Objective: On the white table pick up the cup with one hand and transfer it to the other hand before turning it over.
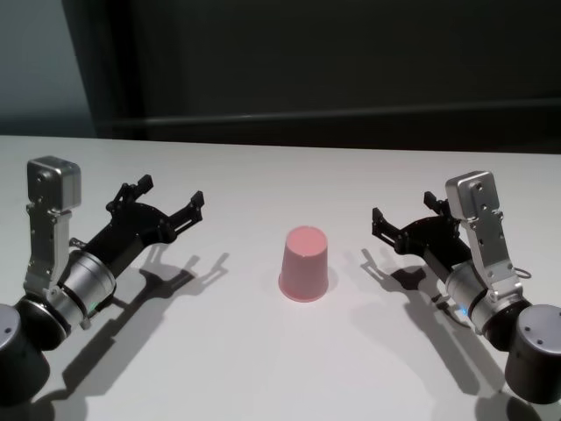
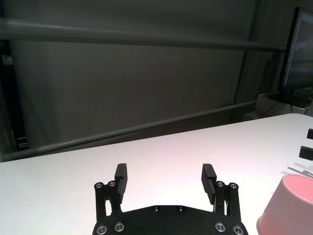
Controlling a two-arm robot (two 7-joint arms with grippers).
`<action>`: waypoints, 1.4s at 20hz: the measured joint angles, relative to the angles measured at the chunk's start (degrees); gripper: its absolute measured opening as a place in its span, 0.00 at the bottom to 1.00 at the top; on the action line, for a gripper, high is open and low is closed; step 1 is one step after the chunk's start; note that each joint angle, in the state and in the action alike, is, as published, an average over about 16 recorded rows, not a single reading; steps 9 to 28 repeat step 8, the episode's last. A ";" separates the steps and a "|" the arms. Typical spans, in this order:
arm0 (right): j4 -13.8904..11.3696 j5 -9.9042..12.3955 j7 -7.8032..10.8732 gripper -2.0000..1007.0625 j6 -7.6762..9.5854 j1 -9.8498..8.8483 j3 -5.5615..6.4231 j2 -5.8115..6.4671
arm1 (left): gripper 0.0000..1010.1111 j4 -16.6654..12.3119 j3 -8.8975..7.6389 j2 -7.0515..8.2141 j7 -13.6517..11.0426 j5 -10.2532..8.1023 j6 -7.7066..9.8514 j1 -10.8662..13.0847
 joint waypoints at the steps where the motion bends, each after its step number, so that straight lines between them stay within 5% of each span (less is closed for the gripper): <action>1: -0.01 0.00 0.00 1.00 0.00 0.01 -0.01 0.01 | 0.99 0.00 0.00 0.00 0.00 0.00 0.00 0.00; 28: -0.05 0.00 0.02 1.00 0.00 0.05 -0.06 0.04 | 0.99 0.00 0.00 0.00 0.00 0.00 0.00 0.00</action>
